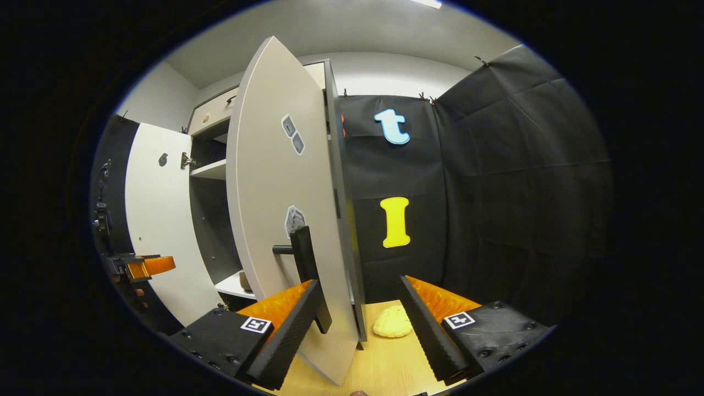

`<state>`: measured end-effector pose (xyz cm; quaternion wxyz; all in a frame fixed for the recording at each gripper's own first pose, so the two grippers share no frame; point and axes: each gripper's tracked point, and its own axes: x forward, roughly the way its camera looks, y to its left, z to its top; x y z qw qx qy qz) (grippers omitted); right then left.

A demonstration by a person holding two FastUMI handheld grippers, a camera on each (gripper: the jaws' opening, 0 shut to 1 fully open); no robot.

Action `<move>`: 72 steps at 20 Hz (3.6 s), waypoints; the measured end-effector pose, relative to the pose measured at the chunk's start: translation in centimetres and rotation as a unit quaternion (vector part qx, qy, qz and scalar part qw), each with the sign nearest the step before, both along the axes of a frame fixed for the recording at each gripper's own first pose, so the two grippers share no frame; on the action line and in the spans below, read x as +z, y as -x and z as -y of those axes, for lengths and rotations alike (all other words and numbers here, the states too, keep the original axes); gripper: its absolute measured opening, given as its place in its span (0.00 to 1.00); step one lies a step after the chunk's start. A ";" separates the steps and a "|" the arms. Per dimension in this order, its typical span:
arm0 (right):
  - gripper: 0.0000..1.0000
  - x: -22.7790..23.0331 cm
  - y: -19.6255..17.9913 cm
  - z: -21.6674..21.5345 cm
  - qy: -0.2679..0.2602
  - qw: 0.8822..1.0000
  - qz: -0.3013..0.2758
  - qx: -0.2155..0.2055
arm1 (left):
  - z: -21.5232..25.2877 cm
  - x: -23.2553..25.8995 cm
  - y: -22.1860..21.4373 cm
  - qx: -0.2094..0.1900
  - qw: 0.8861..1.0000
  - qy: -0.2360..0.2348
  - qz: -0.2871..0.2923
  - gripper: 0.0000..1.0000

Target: Grab one shoe with the right hand and put it into the shoe cabinet, grab the other shoe with the left hand and put it into the shoe cabinet; then close the right door with the right hand and the left door with the left hand.

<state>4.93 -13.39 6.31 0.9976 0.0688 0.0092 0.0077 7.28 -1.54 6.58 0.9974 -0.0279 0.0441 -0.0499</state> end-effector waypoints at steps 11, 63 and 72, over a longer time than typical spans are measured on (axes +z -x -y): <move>0.98 -0.8 -2.9 -10.0 -0.017 0.997 -0.009 0.079 | -3.2 -2.1 2.5 0.003 1.000 -0.004 -0.023 0.97; 0.98 0.2 -5.4 -17.1 0.033 0.993 0.008 0.110 | -16.4 -2.9 0.3 0.030 0.999 -0.014 -0.010 0.92; 0.98 0.4 -4.3 -13.9 0.024 0.995 0.002 0.096 | -5.9 -2.3 -3.0 -0.025 0.999 0.029 -0.005 0.94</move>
